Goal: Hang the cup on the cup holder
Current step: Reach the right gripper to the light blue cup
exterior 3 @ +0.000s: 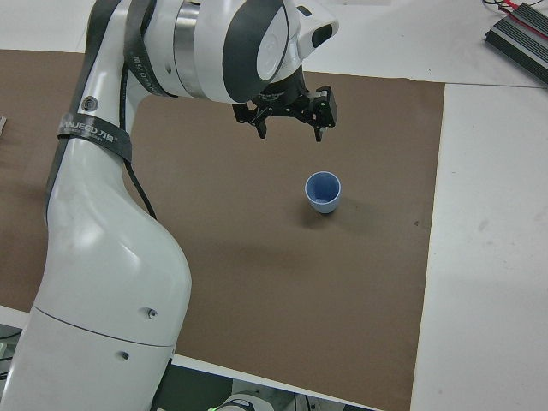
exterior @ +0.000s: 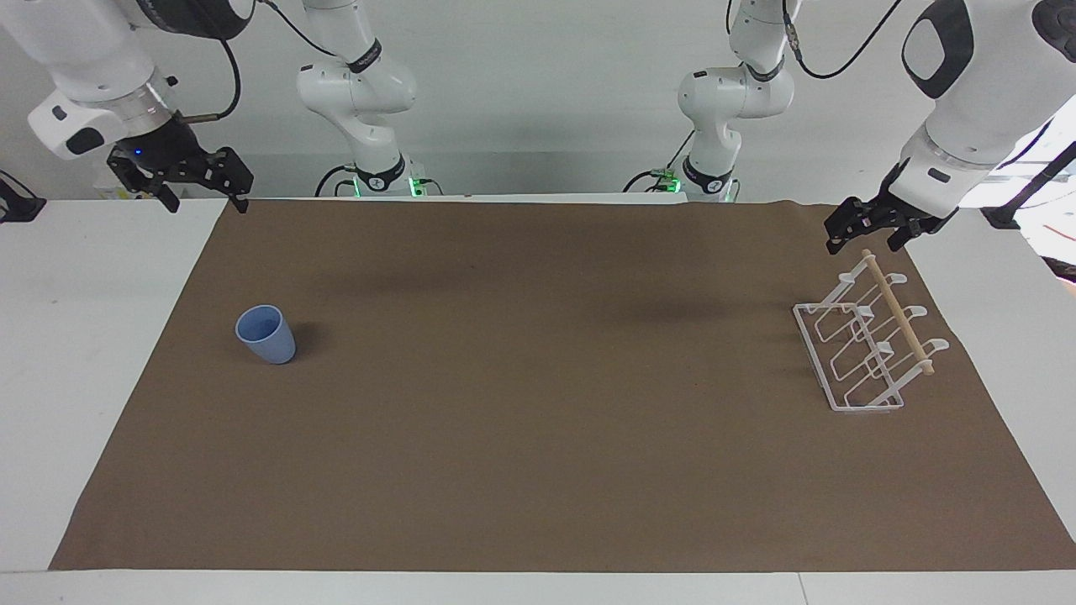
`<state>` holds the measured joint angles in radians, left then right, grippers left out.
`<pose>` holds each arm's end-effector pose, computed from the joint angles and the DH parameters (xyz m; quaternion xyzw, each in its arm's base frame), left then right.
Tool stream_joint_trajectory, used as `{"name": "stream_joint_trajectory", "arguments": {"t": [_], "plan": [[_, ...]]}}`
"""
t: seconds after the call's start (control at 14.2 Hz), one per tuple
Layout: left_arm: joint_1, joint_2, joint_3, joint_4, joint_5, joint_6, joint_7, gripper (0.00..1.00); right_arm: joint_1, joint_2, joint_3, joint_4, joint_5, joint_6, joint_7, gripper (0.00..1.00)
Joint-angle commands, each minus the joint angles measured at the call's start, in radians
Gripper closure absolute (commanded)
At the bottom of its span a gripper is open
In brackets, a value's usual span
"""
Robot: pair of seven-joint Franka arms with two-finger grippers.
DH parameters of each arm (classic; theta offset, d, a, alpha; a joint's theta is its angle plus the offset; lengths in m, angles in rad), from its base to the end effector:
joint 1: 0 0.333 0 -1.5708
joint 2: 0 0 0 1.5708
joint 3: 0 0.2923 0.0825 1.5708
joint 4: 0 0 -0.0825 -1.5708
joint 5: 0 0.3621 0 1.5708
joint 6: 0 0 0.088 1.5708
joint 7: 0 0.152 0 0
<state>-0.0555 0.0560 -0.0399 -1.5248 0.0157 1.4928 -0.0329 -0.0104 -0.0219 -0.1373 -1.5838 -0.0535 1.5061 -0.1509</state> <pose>0.5338 -0.0481 0.5400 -0.9985 0.0310 0.0434 0.0095 0.5099 -0.0850 0.5562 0.9993 0.0007 -0.0314 0.0208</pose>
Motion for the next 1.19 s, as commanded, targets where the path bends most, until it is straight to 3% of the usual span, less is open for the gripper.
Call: {"name": "stream_joint_trajectory", "arguments": {"t": [0.0, 0.35, 0.7, 1.12], "plan": [[0.005, -0.019, -0.001, -0.020, 0.007, -0.005, -0.010, 0.00, -0.061, -0.007, 0.005, -0.117, 0.004, 0.147, -0.077, 0.01], [0.005, -0.019, -0.001, -0.020, 0.007, -0.005, -0.010, 0.00, -0.103, 0.071, 0.005, -0.307, 0.024, 0.413, -0.119, 0.01], [-0.007, -0.019, -0.003, -0.020, 0.007, -0.008, -0.012, 0.00, -0.121, 0.103, 0.005, -0.436, 0.057, 0.528, -0.182, 0.01], [0.005, -0.019, -0.001, -0.020, 0.006, 0.003, -0.016, 0.00, -0.129, 0.129, 0.005, -0.507, 0.057, 0.634, -0.228, 0.06]]}}
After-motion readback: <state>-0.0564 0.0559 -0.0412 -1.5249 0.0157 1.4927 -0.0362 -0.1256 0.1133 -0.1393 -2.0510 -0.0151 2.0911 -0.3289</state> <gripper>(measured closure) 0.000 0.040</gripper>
